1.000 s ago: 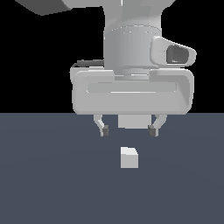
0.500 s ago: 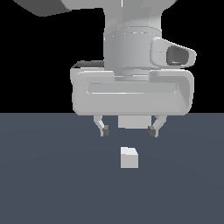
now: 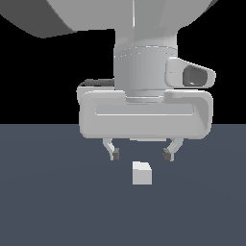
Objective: Plug the charger into the wall socket.
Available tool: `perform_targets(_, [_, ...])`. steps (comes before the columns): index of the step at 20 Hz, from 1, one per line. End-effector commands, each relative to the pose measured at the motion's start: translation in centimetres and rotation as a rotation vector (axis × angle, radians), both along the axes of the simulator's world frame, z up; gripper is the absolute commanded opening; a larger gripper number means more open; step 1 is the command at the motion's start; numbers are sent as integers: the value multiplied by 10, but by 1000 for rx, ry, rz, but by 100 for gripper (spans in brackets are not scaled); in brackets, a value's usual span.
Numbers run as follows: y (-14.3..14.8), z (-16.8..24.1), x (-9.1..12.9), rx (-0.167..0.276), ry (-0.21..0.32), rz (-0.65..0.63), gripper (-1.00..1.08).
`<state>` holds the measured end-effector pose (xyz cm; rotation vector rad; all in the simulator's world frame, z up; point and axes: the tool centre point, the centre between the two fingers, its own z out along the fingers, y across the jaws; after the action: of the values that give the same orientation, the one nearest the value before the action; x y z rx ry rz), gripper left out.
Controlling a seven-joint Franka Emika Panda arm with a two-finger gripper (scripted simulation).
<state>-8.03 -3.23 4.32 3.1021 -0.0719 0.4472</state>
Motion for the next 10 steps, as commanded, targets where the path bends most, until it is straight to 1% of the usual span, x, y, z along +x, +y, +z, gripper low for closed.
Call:
perform_targets(1, [0, -12, -1, 0, 1, 0, 100])
perform_targets(5, [0, -25, 0, 0, 1, 0, 100])
perform_targets(10, [0, -31, 0, 0, 1, 0, 100])
